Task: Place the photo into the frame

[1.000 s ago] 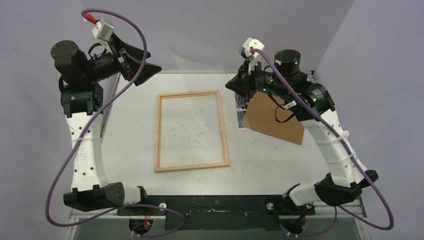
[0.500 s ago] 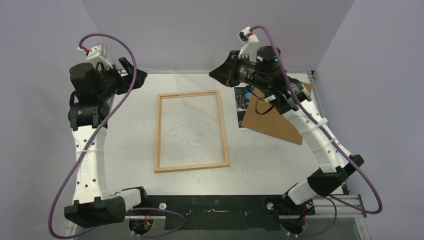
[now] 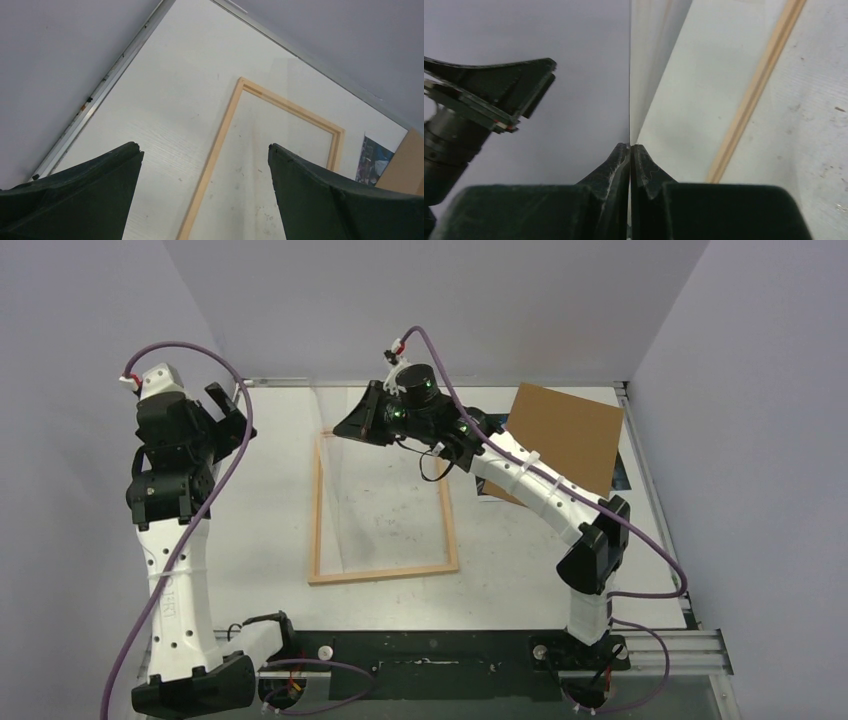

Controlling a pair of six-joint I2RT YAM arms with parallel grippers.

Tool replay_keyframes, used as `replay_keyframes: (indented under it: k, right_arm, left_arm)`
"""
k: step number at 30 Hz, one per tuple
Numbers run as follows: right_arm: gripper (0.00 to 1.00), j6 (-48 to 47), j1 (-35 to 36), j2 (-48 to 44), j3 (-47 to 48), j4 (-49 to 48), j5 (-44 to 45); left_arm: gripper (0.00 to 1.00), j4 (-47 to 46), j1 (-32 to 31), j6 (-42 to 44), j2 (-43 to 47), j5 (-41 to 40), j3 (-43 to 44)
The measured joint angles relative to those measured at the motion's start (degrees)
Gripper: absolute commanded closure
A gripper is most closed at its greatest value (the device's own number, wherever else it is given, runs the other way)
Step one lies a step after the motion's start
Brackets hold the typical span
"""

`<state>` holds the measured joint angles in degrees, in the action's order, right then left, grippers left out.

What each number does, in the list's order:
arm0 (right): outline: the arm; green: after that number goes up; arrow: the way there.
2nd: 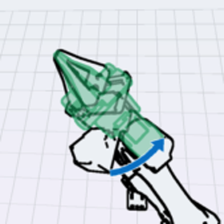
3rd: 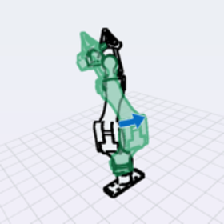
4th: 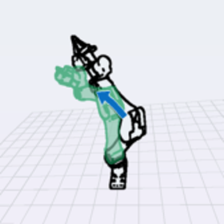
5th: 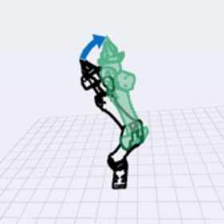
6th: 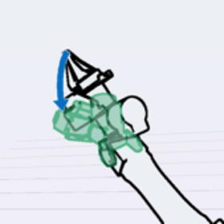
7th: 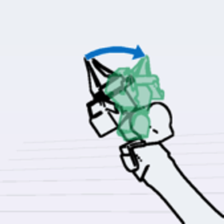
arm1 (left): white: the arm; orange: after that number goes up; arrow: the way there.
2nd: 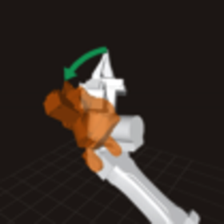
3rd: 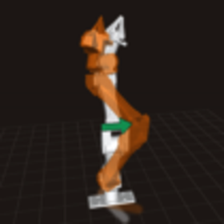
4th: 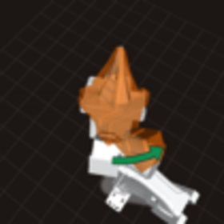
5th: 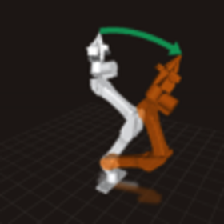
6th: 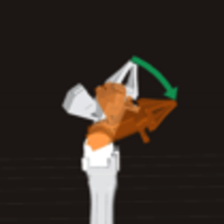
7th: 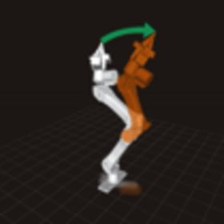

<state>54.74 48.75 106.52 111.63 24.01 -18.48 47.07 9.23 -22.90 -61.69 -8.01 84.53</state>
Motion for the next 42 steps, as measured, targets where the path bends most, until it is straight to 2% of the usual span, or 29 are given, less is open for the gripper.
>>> replay_keyframes:
  k: [11, 20, 26, 31, 42]
  right_arm:
    - [1.0, 14.3, -0.7, 0.1, 4.0, -7.7, -0.4]
    - [1.0, 17.3, -4.8, 2.3, -8.5, -8.0, -2.6]
    - [1.0, 11.9, -11.0, 9.8, -14.9, -2.5, -5.1]
    - [1.0, 4.7, -16.1, 13.6, -15.4, 1.9, -9.0]
    - [1.0, -12.0, -18.4, 17.9, -12.7, 9.4, -15.3]
  left_arm:
    - [0.03, 1.6, 0.0, 0.0, -0.9, -4.7, -0.2]
    - [0.03, 1.6, -0.1, 0.0, -2.0, -5.5, -0.5]
    - [0.03, 1.4, -0.1, 0.0, -2.8, -4.2, -3.3]
    - [0.03, 1.0, 0.0, -0.1, -5.2, -0.9, -6.2]
    - [0.03, -4.4, 4.1, -0.5, -9.6, 15.3, -15.0]
